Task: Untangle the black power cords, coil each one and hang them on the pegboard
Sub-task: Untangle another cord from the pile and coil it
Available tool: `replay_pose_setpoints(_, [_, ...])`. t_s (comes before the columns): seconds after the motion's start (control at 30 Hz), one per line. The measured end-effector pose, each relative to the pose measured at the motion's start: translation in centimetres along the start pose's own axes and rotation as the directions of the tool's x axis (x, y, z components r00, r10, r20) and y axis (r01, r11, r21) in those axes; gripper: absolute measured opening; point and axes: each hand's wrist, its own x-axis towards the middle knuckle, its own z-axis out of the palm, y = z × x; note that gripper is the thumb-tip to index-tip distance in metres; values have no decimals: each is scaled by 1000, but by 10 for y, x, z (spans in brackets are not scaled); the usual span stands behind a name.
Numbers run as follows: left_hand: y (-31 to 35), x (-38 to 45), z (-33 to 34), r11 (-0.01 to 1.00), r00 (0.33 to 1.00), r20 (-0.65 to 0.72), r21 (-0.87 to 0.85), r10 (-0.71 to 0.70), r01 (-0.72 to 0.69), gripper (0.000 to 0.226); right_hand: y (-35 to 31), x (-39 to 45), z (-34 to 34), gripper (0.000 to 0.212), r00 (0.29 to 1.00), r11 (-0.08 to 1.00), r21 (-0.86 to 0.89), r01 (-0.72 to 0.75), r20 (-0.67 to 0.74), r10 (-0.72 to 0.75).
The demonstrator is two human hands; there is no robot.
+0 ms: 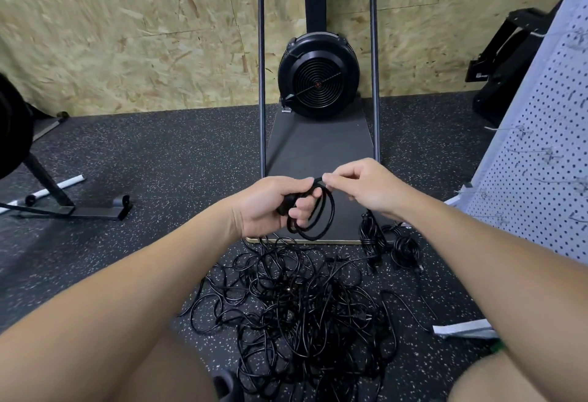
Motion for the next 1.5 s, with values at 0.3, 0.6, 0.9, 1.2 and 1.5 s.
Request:
replay_pose_setpoints(0.3, [3,8,2,968,984,-101,-189,148,-165,25,24,-3,14,55,949,931,200,-305,150,279])
replay_pose_setpoints(0.6, [3,15,-14,893,832,-534,-288,149,-345,27,28,-15,29,10,980,905,-425,-24,170,106])
replay_pose_setpoints(0.9, [-10,21,-8,888,812,-477,448,335,-104,54,-30,-15,36,19,937,791,-539,288,-12,-350])
replay_pose_setpoints(1.2, [2,0,13,959,996,-93,283,9,18,36,-17,-12,1,41,995,998,-27,59,77,-57])
replay_pose_setpoints(1.5, [10,-1,3,976,964,-242,-153,113,-153,15,31,-22,1,55,908,958,-160,-239,312,279])
